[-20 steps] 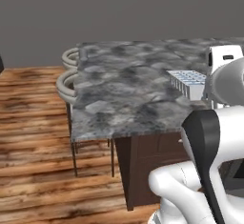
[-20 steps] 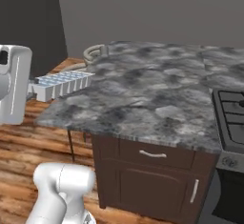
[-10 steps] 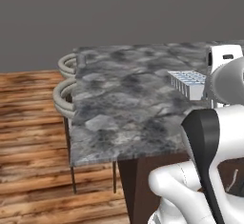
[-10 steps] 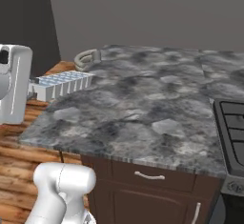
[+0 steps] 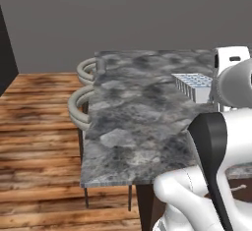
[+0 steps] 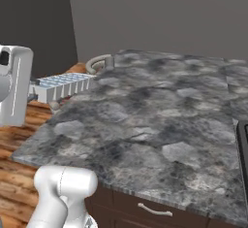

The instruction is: Open the freezer door, pick up the ice cube tray from the freezer, and place it on the dining counter.

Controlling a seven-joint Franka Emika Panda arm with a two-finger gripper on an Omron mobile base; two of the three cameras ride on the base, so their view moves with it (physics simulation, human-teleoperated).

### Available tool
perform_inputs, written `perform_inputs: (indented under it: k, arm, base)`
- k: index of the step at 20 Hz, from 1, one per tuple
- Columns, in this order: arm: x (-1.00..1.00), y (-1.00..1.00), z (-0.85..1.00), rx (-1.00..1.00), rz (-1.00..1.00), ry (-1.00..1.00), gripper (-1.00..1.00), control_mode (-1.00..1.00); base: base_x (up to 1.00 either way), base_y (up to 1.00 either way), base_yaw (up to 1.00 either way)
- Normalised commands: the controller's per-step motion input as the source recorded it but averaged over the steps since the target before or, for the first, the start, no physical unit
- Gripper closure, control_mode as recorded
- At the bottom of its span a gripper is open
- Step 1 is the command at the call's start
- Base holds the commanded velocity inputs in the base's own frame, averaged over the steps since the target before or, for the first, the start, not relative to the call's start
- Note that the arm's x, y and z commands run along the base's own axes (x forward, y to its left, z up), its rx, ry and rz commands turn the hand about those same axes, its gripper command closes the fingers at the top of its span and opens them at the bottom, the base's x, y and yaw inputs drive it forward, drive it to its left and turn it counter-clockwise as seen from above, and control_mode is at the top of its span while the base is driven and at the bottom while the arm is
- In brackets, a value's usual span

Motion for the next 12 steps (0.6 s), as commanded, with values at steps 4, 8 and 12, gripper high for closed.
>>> perform_inputs:
  k: [4, 8, 12]
  arm:
    - [0.19, -0.04, -0.01, 0.01, 0.03, 0.00, 1.00, -1.00]
    - [0.73, -0.39, -0.03, 0.03, 0.21, 0.00, 1.00, -1.00]
    - [0.91, -0.56, -0.08, 0.05, 0.34, 0.00, 1.00, -1.00]
  base:
    - [0.46, -0.02, 0.09]
    - [0.00, 0.00, 0.00]
    - [0.00, 0.00, 0.00]
